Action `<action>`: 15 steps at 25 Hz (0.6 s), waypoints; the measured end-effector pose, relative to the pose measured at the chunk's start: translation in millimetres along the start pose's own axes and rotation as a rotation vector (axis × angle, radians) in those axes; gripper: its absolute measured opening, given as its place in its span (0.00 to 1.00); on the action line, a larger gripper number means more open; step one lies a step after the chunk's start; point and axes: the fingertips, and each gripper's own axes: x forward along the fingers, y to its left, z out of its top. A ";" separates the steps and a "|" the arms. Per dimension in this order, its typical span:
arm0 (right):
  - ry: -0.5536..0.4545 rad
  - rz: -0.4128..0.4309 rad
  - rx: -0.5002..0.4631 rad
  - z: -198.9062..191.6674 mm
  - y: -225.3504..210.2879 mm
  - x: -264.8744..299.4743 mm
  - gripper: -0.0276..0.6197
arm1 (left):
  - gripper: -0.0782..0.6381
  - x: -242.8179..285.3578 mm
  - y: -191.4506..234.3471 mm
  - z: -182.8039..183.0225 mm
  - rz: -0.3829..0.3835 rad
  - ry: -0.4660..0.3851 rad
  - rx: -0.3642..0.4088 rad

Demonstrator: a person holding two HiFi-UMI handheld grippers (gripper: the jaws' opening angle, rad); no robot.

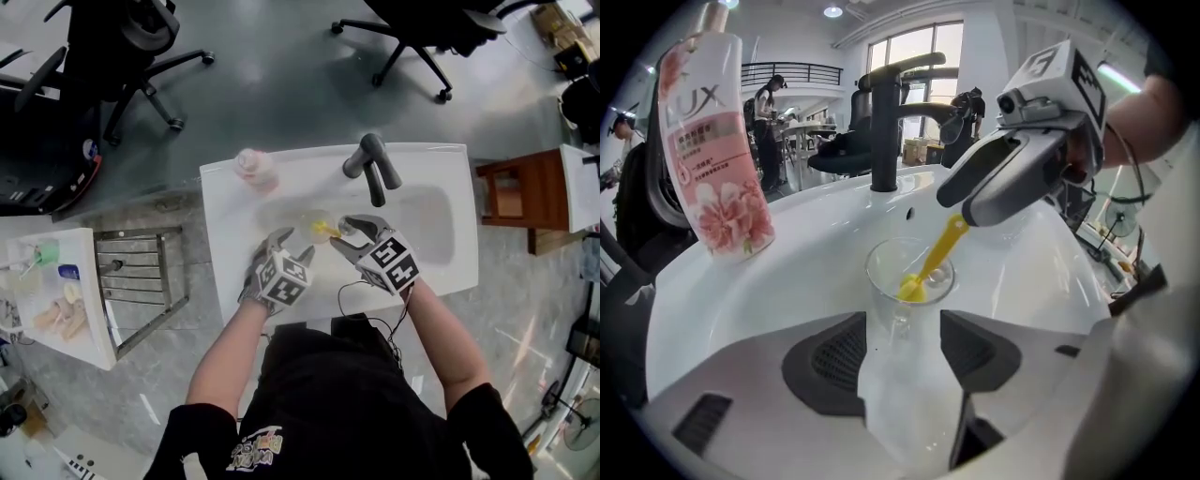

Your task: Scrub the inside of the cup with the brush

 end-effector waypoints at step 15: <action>0.132 0.040 -0.102 -16.9 6.1 25.9 0.24 | 0.25 7.9 0.2 -5.8 0.004 0.013 -0.018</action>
